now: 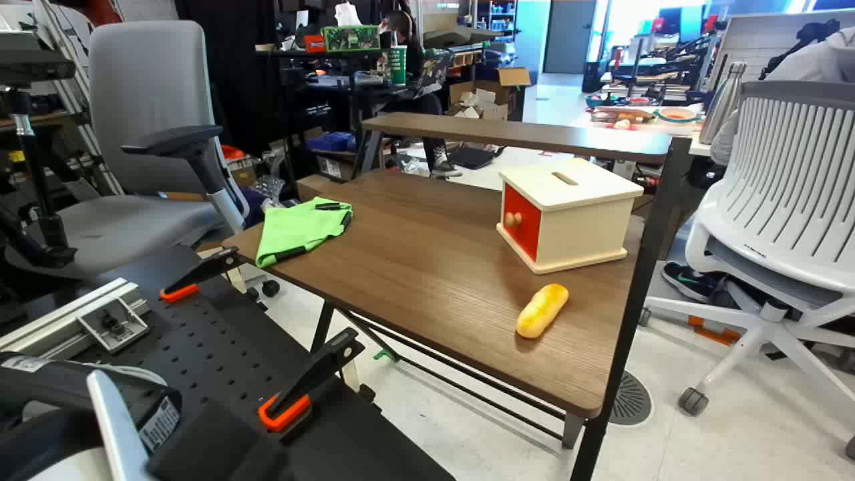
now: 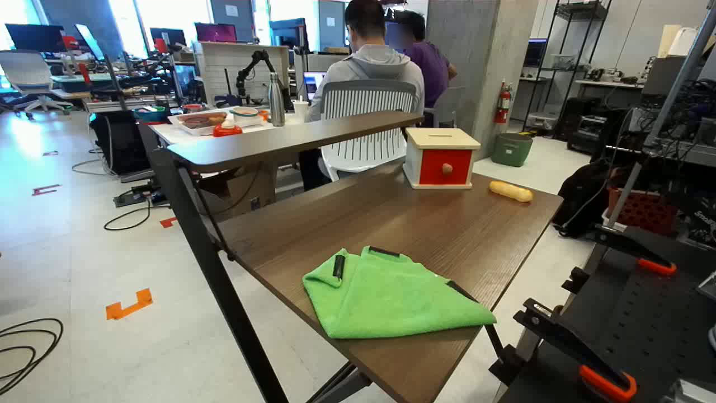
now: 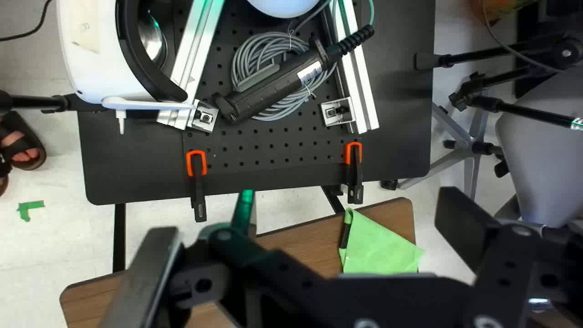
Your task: Open the drawer And push the green towel on the right
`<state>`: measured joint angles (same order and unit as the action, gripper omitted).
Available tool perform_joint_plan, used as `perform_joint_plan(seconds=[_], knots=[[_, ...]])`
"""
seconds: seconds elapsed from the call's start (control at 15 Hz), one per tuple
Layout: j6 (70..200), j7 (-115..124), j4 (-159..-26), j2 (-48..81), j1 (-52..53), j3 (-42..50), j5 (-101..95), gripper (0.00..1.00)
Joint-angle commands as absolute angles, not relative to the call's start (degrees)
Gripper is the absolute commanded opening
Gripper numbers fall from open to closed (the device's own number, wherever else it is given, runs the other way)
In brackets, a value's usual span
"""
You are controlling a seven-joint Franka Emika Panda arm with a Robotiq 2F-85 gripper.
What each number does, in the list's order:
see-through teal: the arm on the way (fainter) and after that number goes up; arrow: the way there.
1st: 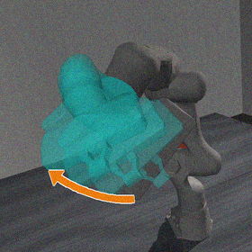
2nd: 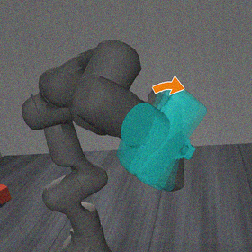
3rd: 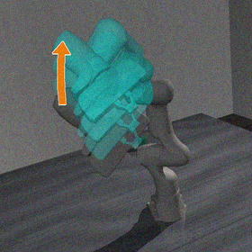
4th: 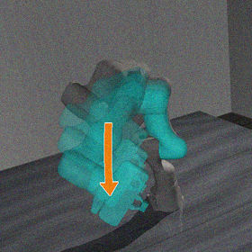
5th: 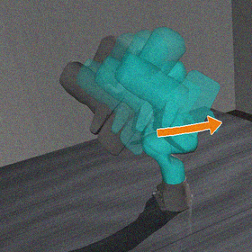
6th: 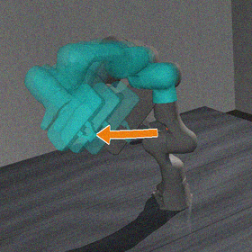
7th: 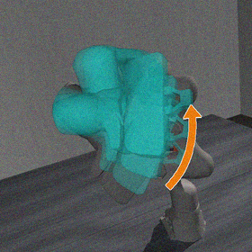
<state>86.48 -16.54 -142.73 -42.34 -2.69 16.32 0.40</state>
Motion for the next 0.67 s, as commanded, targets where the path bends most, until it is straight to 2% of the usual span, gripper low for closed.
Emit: perform_joint_plan(seconds=[0.0,0.27,0.6], knots=[[86.4,-17.2,-142.6,-42.1,-3.9,15.4,0.9,1.00],[90.7,-16.0,-144.0,-42.1,-4.0,15.0,1.8,1.00],[112.0,-13.4,-149.2,-38.6,-3.6,13.4,3.3,1.00]])
